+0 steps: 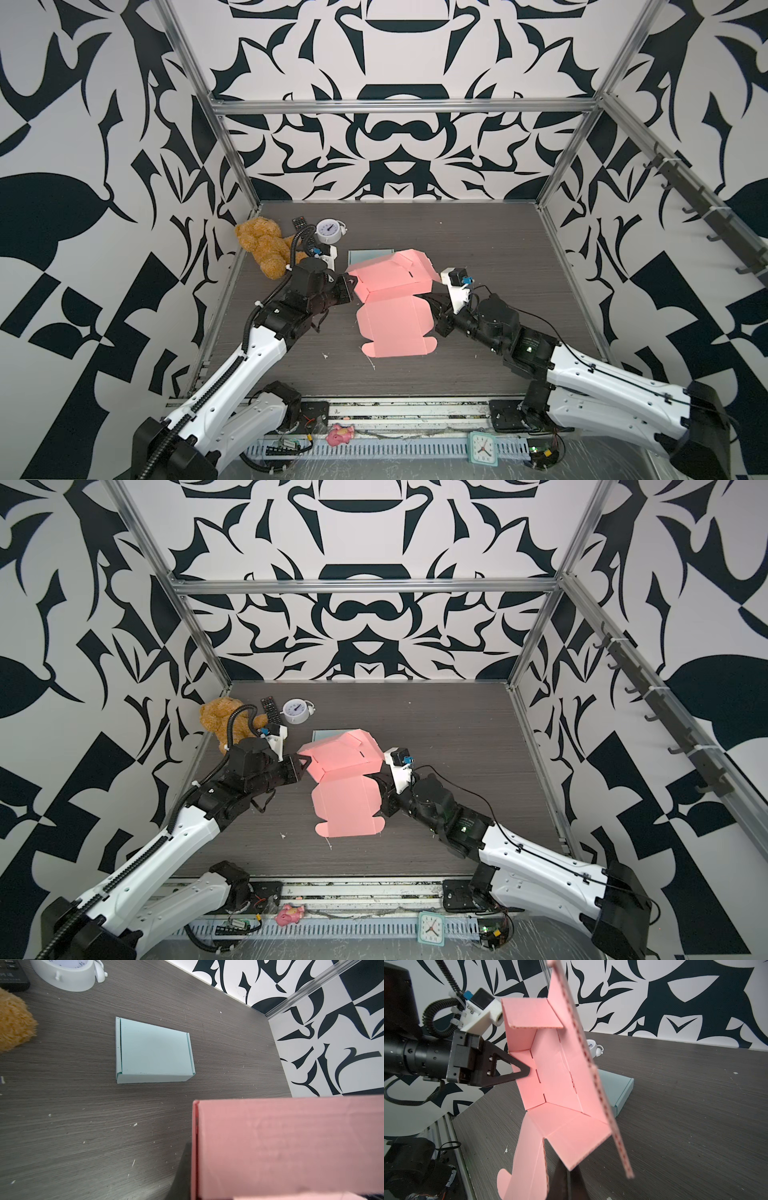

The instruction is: Fold the paper box

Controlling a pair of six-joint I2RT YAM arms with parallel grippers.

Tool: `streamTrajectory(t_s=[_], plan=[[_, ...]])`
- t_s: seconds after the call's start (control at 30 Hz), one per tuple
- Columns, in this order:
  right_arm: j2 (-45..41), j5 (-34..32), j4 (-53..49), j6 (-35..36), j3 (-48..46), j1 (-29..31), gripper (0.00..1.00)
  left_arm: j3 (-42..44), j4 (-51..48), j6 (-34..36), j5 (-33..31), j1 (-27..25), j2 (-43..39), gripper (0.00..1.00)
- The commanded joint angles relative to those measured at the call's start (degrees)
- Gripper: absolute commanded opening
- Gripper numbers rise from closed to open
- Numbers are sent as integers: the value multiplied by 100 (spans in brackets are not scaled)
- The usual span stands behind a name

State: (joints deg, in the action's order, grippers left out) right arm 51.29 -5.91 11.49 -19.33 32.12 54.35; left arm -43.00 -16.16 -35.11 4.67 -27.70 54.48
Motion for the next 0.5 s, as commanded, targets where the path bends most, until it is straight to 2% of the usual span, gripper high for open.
streamTrajectory(t_s=[0.0,0.47], plan=[[-110,-138,161,6,317,-11,0,32,-123,83,134,22,-84,5],[-57,-155,221,8,406,-5,0,90,-201,162,247,25,-114,5]])
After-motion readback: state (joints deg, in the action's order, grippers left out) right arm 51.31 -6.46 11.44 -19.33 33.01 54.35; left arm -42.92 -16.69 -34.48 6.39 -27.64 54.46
